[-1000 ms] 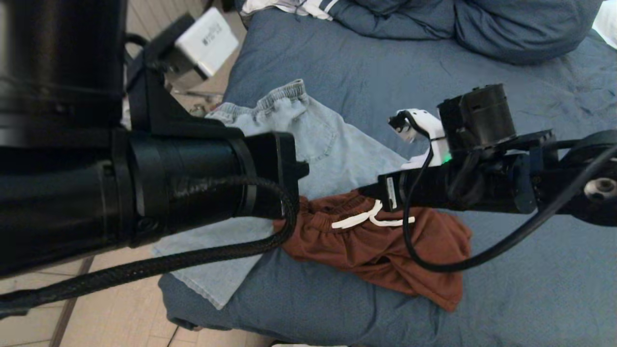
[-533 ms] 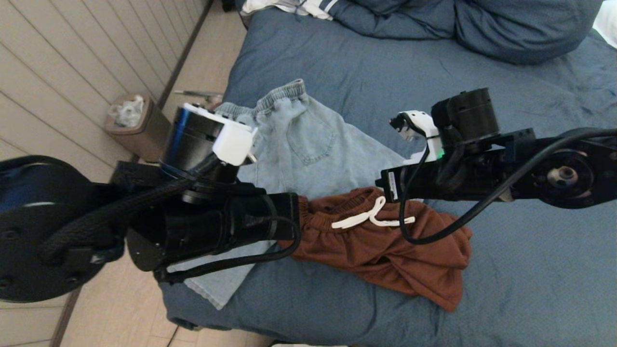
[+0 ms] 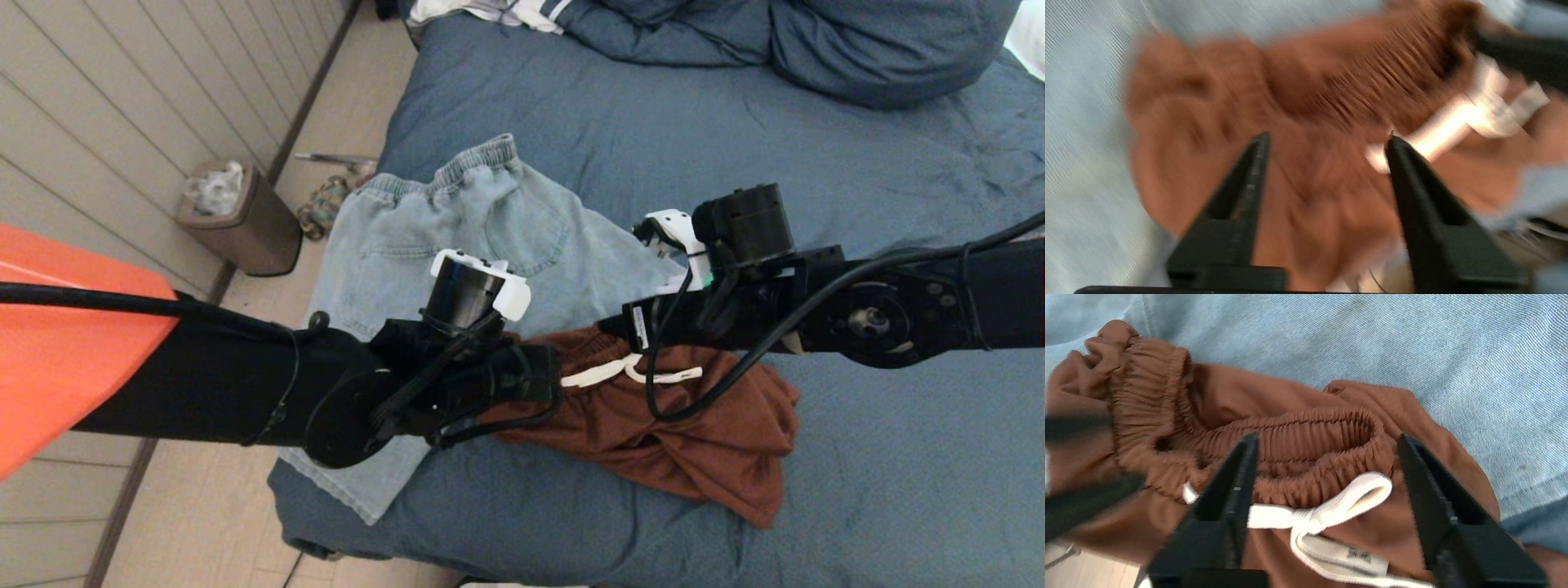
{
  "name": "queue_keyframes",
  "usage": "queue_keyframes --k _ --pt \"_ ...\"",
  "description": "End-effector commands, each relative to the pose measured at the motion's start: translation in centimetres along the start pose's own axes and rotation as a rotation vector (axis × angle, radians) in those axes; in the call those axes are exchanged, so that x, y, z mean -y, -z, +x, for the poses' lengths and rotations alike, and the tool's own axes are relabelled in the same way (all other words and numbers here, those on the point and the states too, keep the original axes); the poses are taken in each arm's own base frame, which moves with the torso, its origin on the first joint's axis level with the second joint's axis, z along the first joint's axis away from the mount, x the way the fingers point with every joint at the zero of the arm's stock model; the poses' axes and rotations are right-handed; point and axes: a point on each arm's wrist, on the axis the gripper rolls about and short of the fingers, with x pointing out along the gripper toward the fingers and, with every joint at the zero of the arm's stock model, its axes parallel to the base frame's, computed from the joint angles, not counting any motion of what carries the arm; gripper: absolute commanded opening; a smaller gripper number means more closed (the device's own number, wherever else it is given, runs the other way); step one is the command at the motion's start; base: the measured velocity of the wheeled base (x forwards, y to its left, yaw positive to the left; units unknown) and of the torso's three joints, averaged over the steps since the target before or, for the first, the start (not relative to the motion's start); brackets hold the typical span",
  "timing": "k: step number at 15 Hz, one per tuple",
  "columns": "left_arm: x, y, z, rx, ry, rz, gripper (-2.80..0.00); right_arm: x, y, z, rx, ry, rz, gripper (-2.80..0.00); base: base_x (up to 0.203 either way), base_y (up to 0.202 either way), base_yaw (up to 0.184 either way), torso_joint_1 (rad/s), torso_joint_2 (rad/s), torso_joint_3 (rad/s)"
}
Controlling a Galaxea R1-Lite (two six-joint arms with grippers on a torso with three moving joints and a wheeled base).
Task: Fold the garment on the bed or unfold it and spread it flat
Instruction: Unford the brown shorts
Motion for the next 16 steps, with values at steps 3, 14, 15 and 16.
queue_keyframes --k 3,14,15,16 --pt "-2.9 -2.5 1.4 0.063 -0.068 -0.002 0.0 -0.1 0.8 1.1 -0.028 0.001 0.001 0.0 0.0 0.0 0.0 0.0 0.0 0.0" --pt "-2.8 -1.9 0.5 0.024 -0.065 0.027 0.0 0.8 2.6 2.6 -0.082 0.019 0.012 0.0 0.0 0.0 0.0 0.0 0.0 0.0" --pt "-2.9 -1.6 1.2 0.016 -0.068 0.028 0.0 0.7 2.6 2.6 -0.08 0.016 0.012 0.0 0.0 0.0 0.0 0.0 0.0 0.0" --pt "-2.9 -1.2 1.5 0.008 -0.07 0.029 0.0 0.7 2.5 2.6 -0.077 0.016 0.011 0.0 0.0 0.0 0.0 0.0 0.0 0.0"
